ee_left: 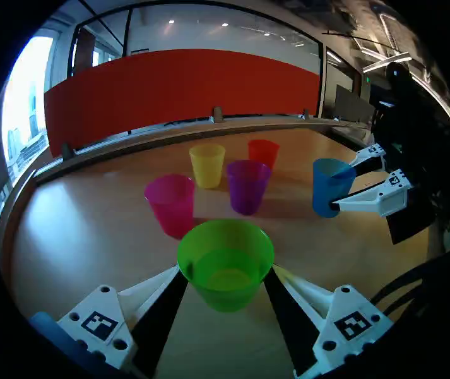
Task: Pour water
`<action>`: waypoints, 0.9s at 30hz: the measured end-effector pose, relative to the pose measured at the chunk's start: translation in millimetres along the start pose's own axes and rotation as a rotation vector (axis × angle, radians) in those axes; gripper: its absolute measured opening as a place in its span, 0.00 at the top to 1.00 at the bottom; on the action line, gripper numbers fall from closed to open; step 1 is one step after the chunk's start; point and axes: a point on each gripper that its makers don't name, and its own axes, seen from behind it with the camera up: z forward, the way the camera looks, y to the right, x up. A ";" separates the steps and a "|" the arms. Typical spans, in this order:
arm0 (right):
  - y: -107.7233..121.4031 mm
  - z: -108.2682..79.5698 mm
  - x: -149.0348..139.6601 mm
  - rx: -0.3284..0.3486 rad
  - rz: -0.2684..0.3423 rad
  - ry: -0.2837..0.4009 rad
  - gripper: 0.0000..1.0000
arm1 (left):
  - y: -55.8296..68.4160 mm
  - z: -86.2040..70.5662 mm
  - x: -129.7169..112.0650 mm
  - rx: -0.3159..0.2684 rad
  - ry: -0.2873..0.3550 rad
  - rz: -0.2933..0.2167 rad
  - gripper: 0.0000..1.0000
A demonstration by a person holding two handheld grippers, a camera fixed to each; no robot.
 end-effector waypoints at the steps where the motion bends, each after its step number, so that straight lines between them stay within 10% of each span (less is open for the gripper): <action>1: 0.7 1.5 0.0 0.000 0.000 -0.001 0.18 | -0.1 1.5 -0.6 -0.001 -0.002 -0.003 0.18; 27: 14.0 17.7 -3.8 -0.007 -0.005 -0.028 0.18 | 5.8 23.6 -14.5 -0.027 -0.049 -0.016 0.18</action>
